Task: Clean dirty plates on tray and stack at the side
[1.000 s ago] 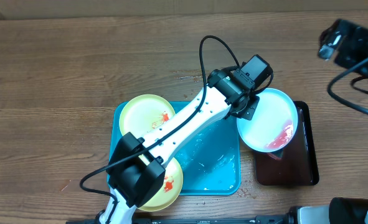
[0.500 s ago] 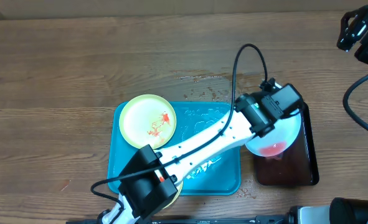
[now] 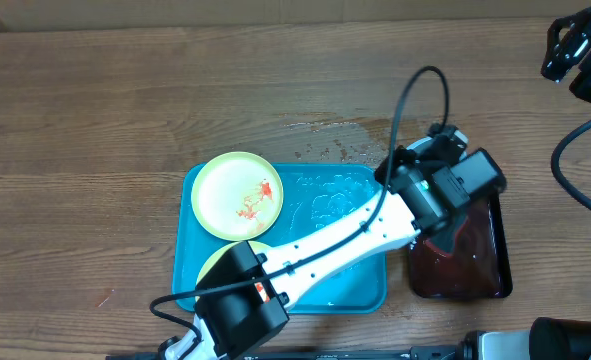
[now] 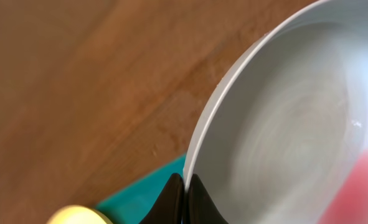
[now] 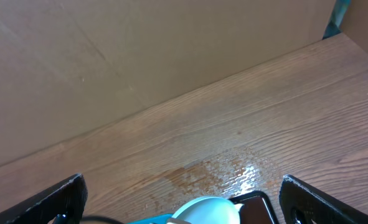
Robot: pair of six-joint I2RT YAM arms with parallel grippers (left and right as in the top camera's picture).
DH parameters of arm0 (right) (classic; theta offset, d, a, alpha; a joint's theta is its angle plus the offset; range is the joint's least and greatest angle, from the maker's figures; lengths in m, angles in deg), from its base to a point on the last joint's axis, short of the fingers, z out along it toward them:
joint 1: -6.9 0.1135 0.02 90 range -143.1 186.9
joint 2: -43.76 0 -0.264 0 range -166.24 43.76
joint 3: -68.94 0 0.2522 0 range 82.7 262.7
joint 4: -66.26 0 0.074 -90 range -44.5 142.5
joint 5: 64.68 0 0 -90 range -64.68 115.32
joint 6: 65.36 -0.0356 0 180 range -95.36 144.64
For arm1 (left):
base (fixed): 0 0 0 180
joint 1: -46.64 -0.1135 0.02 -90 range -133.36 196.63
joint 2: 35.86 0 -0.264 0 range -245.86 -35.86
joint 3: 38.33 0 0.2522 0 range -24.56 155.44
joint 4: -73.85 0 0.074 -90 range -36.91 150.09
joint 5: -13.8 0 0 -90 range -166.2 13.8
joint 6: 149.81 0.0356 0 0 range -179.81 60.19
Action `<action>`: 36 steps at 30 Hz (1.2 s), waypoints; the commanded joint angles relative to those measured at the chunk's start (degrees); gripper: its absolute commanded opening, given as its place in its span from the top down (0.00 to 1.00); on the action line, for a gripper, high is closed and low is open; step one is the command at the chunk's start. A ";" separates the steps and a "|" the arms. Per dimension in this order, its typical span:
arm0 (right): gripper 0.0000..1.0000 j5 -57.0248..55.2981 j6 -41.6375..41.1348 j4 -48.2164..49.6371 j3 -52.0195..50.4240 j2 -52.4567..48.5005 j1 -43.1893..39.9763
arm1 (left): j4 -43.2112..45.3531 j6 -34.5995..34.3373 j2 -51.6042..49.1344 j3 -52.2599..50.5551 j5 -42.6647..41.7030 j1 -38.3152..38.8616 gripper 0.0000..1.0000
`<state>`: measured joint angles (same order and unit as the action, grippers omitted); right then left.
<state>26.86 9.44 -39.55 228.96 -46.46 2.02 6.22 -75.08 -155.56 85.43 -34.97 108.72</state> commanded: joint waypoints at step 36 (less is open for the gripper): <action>0.00 3.80 -1.07 -0.24 1.25 0.85 -0.35 | 17.90 26.93 -1.51 1.92 27.21 5.14 0.96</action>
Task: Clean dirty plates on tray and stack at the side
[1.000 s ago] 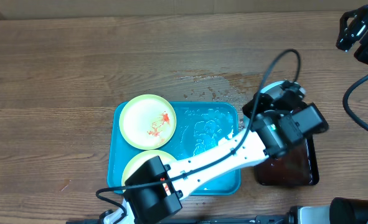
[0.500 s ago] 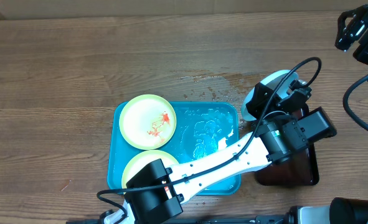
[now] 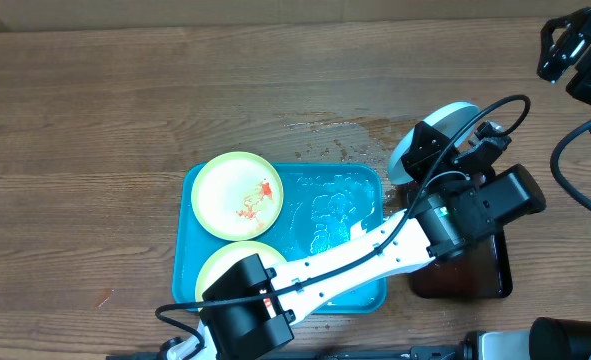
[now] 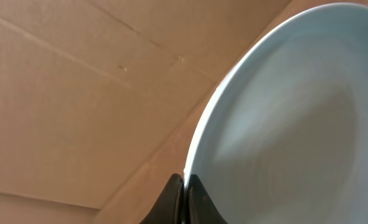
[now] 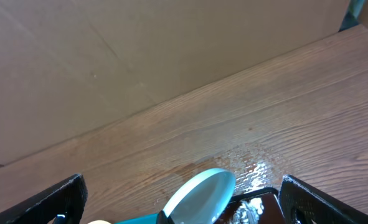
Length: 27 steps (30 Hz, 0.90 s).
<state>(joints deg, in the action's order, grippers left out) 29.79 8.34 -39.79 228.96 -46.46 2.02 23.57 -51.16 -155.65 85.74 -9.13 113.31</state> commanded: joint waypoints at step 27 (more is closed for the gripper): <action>0.00 0.87 -0.17 -1.22 1.25 0.85 -0.35 | -3.37 -2.93 -3.48 1.64 -5.40 3.04 0.96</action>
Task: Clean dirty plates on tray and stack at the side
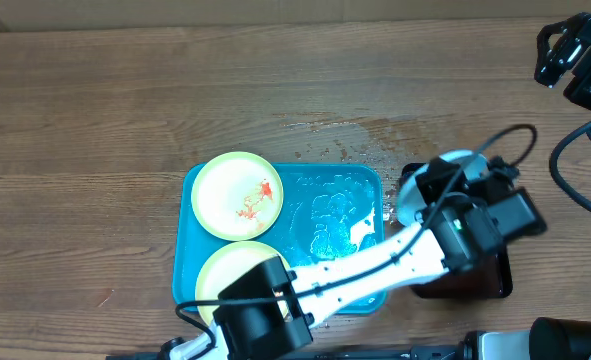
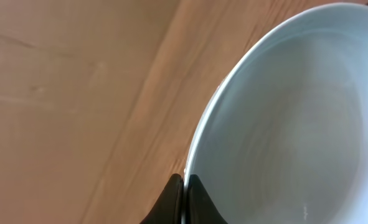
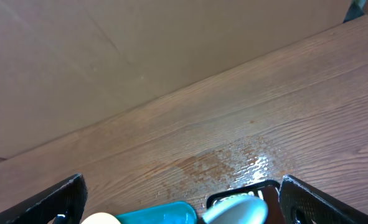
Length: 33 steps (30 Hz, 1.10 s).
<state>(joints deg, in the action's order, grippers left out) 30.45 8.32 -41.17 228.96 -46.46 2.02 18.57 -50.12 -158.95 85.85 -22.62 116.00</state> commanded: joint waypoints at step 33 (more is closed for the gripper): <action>0.00 1.03 -0.15 0.17 1.25 0.83 -0.35 | 11.50 2.29 -0.39 1.53 15.85 0.76 0.96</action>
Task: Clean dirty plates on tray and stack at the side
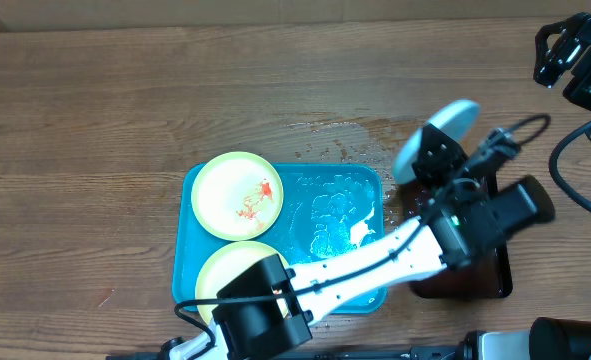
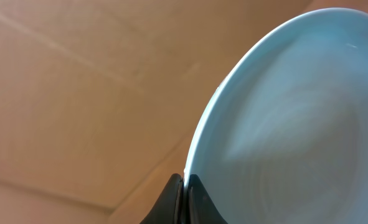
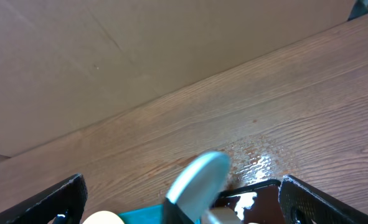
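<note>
My left gripper (image 2: 185,186) is shut on the rim of a pale blue plate (image 1: 437,132), which it holds tilted on edge above the far left corner of the dark basin (image 1: 495,262). The plate's face (image 2: 296,124) looks free of food. In the right wrist view the same plate (image 3: 199,179) stands up in front of the basin. A yellow-green plate with red smears (image 1: 237,193) lies on the blue tray (image 1: 187,262), and a second yellow-green plate (image 1: 220,268) lies partly under the arm. My right gripper (image 1: 565,55) hangs open at the far right.
The basin holds dark reddish liquid. A wet patch (image 1: 330,140) spreads on the wooden table behind the tray, and water pools on the tray's right half (image 1: 325,210). A cardboard wall (image 3: 140,50) closes the back of the table.
The blue plate was low and nearly flat over the basin's left end; now it is higher and tilted on edge. My right gripper has not moved.
First the blue plate sat down in the basin under my left wrist. Then it stood raised and tilted above the basin's far corner. Then it was low at the basin again, and now it is up and tilted once more. The two yellow-green plates stayed on the tray.
</note>
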Robot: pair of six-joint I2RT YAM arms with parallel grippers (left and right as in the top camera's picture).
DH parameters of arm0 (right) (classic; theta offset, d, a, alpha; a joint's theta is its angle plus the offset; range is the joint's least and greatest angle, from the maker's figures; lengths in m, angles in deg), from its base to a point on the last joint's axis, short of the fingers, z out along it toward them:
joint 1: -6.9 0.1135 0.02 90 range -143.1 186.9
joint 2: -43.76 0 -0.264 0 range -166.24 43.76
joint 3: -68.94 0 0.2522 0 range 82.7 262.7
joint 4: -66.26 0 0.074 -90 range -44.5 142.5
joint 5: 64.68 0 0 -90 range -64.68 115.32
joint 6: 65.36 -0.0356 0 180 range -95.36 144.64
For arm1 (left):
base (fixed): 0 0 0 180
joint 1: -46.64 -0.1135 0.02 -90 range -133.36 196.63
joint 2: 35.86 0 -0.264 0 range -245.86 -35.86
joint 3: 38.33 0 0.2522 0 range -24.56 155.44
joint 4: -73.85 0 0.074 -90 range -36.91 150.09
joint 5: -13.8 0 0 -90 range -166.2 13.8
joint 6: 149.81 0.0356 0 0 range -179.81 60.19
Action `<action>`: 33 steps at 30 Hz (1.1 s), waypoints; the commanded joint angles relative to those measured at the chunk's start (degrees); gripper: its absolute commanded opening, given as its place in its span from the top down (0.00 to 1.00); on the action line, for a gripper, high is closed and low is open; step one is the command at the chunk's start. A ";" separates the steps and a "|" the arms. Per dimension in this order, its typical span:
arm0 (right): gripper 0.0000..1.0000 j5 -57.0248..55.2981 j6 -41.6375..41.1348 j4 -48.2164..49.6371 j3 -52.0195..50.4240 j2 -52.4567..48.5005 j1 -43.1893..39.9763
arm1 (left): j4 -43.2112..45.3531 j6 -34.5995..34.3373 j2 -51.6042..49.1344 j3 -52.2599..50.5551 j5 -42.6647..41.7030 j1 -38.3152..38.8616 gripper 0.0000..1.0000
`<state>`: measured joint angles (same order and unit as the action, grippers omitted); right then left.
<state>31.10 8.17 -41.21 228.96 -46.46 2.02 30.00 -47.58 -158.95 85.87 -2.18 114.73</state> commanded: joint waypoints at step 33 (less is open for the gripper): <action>0.00 4.59 0.00 -3.32 -0.17 -1.22 -0.35 | -34.58 -37.09 9.86 4.68 -83.01 -43.91 0.95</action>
<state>33.33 8.15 -44.62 228.96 -47.13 2.02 -2.96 -81.44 -149.99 90.83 -75.88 75.83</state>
